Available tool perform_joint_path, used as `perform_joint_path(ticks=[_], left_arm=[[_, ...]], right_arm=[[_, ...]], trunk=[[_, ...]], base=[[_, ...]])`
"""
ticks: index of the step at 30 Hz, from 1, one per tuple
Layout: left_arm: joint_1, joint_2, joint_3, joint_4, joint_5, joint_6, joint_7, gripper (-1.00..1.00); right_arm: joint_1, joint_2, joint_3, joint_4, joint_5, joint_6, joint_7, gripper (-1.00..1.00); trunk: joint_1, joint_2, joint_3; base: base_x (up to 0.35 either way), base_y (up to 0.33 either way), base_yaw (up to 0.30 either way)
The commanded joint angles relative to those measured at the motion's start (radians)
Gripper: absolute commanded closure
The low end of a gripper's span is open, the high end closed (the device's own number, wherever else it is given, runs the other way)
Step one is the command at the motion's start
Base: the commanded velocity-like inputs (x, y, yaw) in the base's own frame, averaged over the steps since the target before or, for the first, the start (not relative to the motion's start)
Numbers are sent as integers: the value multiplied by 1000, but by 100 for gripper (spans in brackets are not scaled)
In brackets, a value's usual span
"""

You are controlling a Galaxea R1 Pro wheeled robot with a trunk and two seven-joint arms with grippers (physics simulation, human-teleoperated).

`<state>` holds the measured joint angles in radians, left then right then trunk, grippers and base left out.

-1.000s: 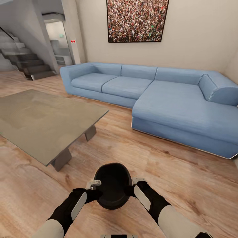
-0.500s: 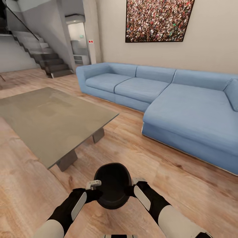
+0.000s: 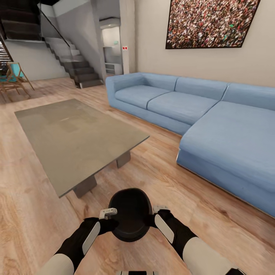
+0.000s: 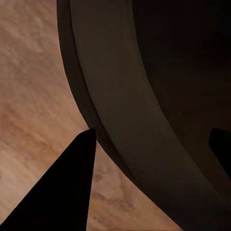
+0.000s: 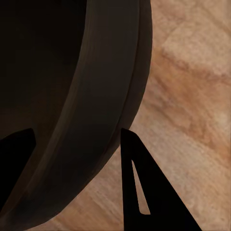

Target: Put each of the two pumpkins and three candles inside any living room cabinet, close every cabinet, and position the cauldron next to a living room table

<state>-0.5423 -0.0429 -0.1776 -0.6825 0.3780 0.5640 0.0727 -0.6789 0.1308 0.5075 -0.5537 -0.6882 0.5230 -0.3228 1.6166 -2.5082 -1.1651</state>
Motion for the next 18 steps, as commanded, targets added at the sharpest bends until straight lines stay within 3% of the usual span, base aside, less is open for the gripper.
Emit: perform_joint_path(ticks=[1, 18], left_arm=[[-1, 0, -3, 0, 18, 4, 7, 100], [-1, 0, -3, 0, 18, 4, 7, 100]], right_arm=[[-1, 0, 8, -14, -19, -3, -9, 100], [-1, 0, 8, -14, -19, -3, -9, 100]], trunk=[[0, 0, -1], [0, 0, -1]], base=[[196, -153, 284], [176, -145, 284]])
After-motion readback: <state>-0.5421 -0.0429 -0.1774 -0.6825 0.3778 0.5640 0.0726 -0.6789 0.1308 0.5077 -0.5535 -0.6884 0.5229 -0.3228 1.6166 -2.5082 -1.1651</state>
